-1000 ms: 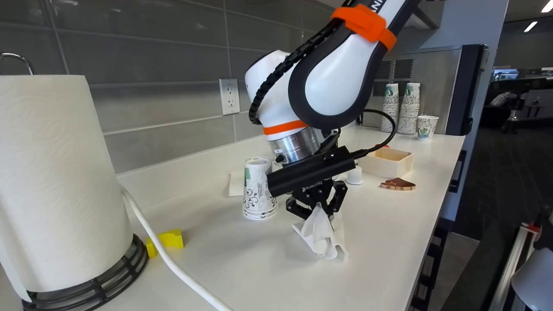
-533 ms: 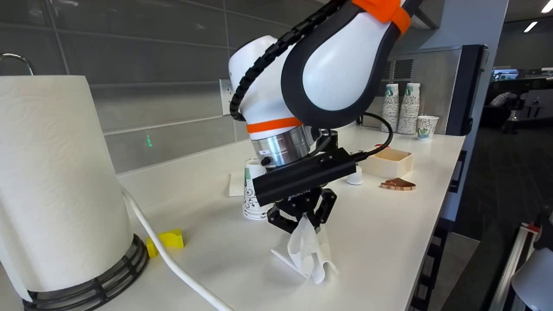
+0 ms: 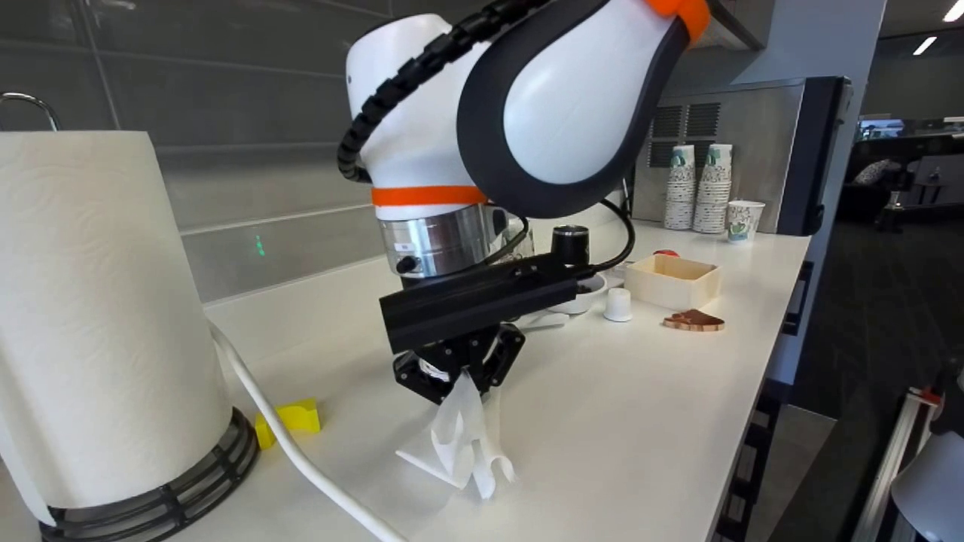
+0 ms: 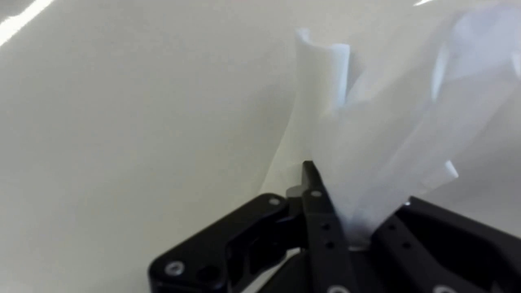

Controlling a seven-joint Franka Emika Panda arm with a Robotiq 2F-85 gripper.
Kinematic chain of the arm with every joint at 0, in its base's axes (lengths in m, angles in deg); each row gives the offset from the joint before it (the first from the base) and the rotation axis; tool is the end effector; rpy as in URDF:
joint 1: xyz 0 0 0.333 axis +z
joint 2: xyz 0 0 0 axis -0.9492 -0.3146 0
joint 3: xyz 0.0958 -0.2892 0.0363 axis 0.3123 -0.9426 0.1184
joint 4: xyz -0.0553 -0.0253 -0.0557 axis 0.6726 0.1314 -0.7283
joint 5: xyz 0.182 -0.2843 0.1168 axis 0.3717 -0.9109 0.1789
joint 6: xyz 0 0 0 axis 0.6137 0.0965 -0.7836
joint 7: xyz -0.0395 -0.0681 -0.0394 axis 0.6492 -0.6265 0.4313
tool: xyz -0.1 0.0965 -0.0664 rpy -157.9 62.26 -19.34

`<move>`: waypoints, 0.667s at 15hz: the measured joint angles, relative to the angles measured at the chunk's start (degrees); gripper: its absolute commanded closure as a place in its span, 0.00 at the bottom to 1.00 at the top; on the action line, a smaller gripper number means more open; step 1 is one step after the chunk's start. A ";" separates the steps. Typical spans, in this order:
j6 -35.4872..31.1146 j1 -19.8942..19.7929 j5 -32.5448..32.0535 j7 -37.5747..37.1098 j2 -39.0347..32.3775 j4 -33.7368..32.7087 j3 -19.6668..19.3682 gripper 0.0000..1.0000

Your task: Use the white napkins on the left to wipe the counter.

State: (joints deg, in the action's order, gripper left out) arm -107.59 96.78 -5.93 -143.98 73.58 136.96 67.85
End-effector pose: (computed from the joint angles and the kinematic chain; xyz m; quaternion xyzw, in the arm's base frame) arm 0.3427 0.3438 0.2439 0.9850 -0.1619 0.0043 0.0605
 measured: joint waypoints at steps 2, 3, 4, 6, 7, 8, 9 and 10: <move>-1.22 0.28 -0.04 3.39 -0.96 -2.14 0.07 0.99; -1.72 0.43 0.10 5.40 -1.58 -3.24 0.19 0.99; -2.44 0.58 0.29 7.66 -2.33 -4.42 0.39 0.99; -3.58 1.11 0.39 11.67 -3.90 -6.79 0.65 0.99; -3.86 1.48 0.39 13.31 -4.71 -7.99 0.68 0.99; -3.93 1.93 0.32 14.51 -5.54 -9.19 0.66 0.99; -3.93 2.44 0.23 15.45 -6.28 -10.35 0.55 0.99; -3.93 2.96 0.12 16.19 -6.98 -11.39 0.39 0.99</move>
State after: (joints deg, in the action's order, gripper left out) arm -111.52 99.74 -5.81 -127.79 66.61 125.57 68.24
